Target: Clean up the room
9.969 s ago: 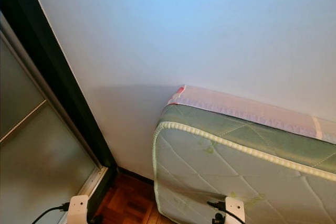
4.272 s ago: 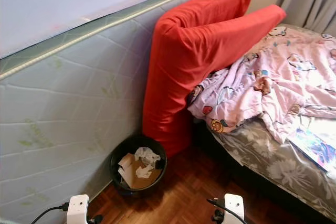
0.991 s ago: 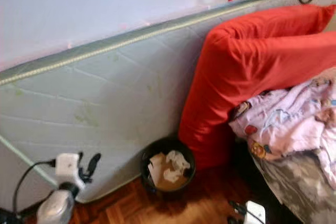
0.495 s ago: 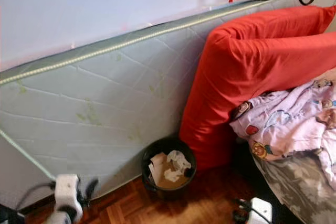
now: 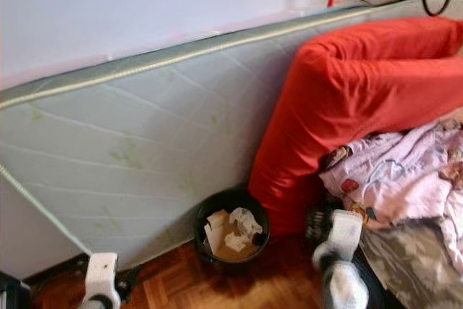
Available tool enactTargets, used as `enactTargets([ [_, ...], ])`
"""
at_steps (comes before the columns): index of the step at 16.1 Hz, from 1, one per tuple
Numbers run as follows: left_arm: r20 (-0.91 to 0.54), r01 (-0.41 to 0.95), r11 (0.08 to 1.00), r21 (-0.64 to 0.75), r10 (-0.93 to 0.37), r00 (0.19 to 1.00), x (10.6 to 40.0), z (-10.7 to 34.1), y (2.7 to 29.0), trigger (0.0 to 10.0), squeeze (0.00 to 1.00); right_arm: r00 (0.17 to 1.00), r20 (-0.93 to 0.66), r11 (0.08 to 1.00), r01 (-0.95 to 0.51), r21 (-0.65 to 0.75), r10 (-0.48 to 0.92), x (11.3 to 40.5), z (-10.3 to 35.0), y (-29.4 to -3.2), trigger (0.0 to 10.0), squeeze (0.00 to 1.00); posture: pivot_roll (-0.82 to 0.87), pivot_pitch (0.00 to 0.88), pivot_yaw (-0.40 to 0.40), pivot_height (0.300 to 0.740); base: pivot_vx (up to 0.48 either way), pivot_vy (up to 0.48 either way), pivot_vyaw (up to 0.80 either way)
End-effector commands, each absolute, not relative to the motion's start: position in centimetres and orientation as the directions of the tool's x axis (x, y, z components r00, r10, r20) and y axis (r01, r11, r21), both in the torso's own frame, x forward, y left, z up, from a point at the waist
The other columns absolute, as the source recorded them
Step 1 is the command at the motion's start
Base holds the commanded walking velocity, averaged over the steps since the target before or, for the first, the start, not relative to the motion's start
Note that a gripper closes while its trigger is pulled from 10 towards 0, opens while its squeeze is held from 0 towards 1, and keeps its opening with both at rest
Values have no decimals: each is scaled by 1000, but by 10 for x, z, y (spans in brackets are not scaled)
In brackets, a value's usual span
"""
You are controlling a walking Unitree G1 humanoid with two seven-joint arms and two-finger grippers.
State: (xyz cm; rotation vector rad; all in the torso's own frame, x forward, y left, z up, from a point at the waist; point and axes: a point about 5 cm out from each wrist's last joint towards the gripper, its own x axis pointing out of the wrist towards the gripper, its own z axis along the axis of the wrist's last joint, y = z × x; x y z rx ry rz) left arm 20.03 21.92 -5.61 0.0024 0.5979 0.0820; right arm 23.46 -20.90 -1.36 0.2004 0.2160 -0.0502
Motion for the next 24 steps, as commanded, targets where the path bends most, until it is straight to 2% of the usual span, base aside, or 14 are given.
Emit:
enactTargets([
  [1,-535,-124,992,19,115,837,202,-53,225,10000,0,985,-168,983,64,174,-35,229,-8,-213,10000,0,140,0,-54,740,0,0,0],
  [6,-525,-90,995,33,93,846,208,-48,228,10000,0,986,-122,982,134,131,-118,209,2,-226,10000,0,105,0,-34,740,0,0,0],
  [8,-532,-86,996,33,91,842,218,-44,231,10000,0,946,-266,967,225,122,-187,209,-20,-239,10000,0,40,0,-27,740,0,0,0],
  [12,-592,-97,995,18,89,801,226,-46,224,10000,0,834,-531,957,260,132,-153,221,-42,-238,10000,0,86,0,-13,740,0,0,0],
  [14,-632,-96,995,33,95,769,219,-52,225,10000,0,783,-616,972,201,118,-87,217,-52,-227,10000,0,77,0,5,740,0,0,0],
  [16,-672,-96,995,36,95,735,209,-59,223,10000,0,710,-700,965,228,127,-76,202,-65,-222,10000,0,115,0,-23,740,0,0,0],
  [18,-683,-117,993,23,101,724,203,-63,222,10000,0,689,-723,970,204,135,-44,192,-71,-218,10000,0,124,0,-29,740,0,0,0],
  [20,-714,-145,989,14,111,692,184,-73,223,10000,0,647,-761,960,240,144,-47,164,-83,-224,10000,0,140,0,-54,740,0,0,0],
  [24,-747,-183,983,17,134,651,163,-82,227,10000,0,613,-790,968,216,129,-31,151,-88,-224,10000,0,160,15,-73,740,0,0,0],
])
